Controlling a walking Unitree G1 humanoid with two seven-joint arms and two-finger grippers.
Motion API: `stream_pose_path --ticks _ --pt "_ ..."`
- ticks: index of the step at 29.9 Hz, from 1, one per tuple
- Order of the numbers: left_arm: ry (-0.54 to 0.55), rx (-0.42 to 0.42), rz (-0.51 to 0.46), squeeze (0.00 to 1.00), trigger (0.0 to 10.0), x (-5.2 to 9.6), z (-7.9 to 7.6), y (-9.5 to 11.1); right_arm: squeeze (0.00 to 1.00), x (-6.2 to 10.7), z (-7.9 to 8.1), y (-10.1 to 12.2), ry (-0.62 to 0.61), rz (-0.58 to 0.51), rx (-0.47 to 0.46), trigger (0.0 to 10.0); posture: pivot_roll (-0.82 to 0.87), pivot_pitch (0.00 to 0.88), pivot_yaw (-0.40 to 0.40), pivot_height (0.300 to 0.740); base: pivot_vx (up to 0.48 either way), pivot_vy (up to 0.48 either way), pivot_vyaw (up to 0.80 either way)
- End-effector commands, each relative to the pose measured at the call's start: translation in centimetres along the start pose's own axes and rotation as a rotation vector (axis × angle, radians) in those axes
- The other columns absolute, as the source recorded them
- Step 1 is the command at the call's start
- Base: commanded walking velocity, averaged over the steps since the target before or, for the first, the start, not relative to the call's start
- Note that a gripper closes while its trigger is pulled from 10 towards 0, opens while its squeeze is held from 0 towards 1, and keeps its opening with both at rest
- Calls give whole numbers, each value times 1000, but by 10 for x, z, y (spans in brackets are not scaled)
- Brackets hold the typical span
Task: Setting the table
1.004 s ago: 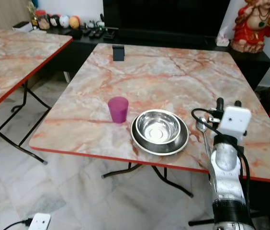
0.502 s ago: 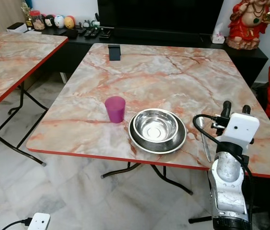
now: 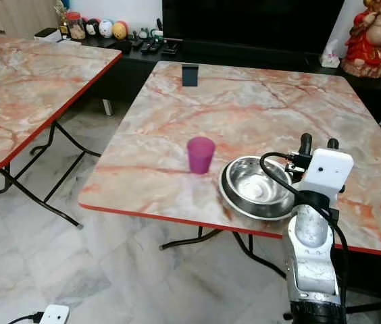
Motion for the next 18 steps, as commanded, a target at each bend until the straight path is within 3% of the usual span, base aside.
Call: stream_pose_path --ticks 1,12,18 --pt "8 31 21 0 10000 0 -1 -3 0 -2 -4 6 -15 -14 2 10000 67 0 -50 707 0 382 0" --pt "20 65 8 0 10000 0 0 -2 0 -6 -3 7 -34 -8 -14 10000 56 0 -39 707 0 382 0" --pt "28 71 13 0 10000 0 1 -2 0 -8 6 3 -15 20 -47 10000 53 0 -33 707 0 381 0"
Point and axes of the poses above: a point about 5 cm out from each wrist's last joint towards the gripper, its own x axis pointing back from the gripper into the wrist, its own y axis along the axis of the wrist's last joint, z = x × y, the point moved 2 cm from there along -x, pointing out of the wrist towards the gripper, and after that the axes turned 7 degrees about -x, right-handed, at the moved point
